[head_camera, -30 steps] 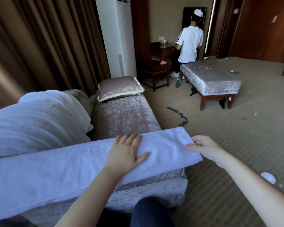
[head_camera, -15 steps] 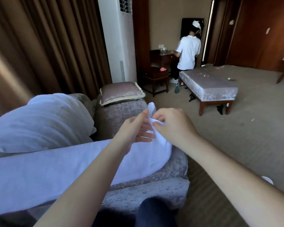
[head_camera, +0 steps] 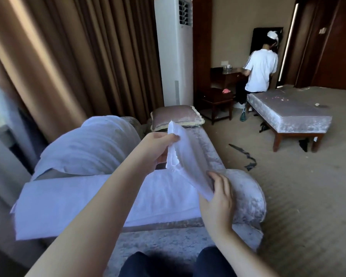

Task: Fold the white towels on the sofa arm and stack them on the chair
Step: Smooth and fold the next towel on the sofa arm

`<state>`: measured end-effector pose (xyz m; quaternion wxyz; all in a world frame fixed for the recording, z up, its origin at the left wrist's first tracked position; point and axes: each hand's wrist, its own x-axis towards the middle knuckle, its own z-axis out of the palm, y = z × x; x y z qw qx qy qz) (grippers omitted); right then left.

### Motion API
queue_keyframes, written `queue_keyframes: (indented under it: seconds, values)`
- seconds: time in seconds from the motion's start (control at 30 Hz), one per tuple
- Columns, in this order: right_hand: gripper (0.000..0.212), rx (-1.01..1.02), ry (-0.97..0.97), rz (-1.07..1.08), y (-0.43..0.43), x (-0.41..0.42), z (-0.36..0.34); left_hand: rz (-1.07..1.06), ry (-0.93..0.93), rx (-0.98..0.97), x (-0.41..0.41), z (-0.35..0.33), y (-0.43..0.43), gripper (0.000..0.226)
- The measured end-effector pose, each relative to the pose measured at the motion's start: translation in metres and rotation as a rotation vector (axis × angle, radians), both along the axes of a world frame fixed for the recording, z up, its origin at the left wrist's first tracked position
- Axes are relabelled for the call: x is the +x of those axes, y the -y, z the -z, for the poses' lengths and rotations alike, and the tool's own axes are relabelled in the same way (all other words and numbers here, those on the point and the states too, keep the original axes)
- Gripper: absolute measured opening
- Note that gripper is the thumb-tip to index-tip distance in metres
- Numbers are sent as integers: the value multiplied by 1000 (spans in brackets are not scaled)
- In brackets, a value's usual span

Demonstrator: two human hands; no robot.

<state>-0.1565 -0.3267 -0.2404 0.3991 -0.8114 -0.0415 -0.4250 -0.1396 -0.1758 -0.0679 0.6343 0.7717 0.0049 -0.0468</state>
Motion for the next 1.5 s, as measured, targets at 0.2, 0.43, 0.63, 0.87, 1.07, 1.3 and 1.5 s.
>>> queue_keyframes:
  seconds: [0.2,0.43,0.63,0.87,1.07,1.3,1.5]
  values:
    - [76,-173,41,-163,15,9,5,-77,24,84,-13,21,-50,20]
    - [94,-459,-102,-427,14,23,20,-228,-95,205,-25,73,-91,17]
    - [86,-669,-303,-511,29,15,8,-357,9,467,-21,107,-96,21]
    - [92,-772,-488,-558,19,9,-20,-520,905,1034,-26,119,-56,41]
    - [101,-719,-373,-398,-19,53,-26,-277,679,1229,2,155,-36,50]
    - [69,-712,-238,-261,-24,61,-3,-339,724,1214,5,177,-45,53]
    - [41,-176,-429,-127,14,52,-3,-336,699,1238,2,177,-45,58]
